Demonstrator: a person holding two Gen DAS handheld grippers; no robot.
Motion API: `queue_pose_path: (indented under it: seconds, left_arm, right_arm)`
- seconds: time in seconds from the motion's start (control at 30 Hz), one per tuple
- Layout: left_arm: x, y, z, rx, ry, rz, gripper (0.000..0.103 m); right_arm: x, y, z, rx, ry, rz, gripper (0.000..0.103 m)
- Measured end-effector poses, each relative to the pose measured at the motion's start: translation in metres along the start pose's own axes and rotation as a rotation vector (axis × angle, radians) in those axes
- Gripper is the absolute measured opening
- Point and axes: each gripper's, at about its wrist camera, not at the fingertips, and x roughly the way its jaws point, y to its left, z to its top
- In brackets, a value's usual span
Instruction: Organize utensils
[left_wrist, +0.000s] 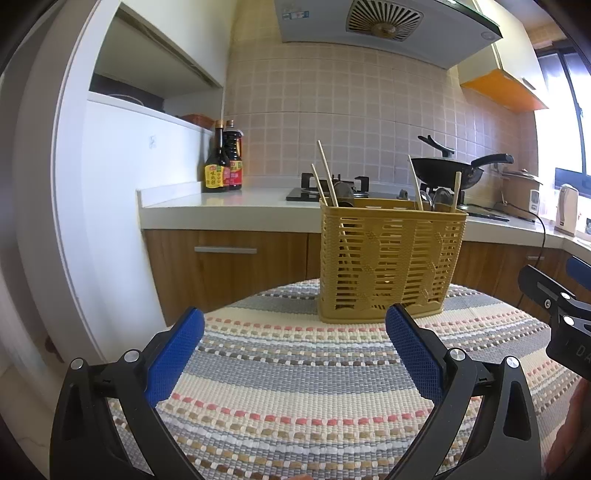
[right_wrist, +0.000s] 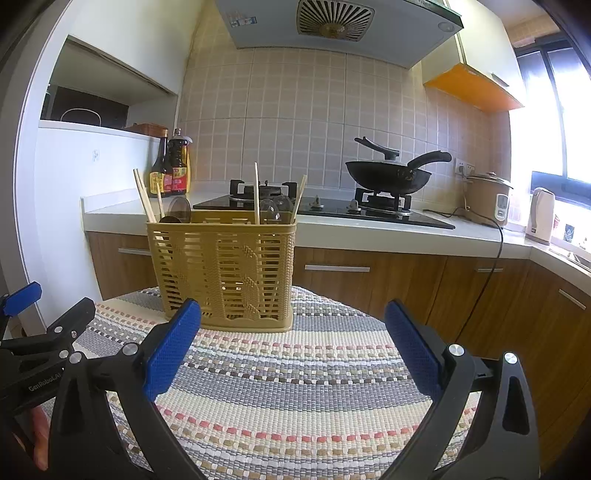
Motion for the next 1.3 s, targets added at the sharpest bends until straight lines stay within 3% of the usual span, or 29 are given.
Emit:
queue_pose_path:
  seconds: [1.3]
  left_arm:
    - [-0.0026, -0.0017, 0.0002, 0.005, -0.001, 0.012, 0.095]
  right_arm:
    - [-0.0001, 0.0003, 0.0001, 0.003, 0.001, 0.009, 0.095]
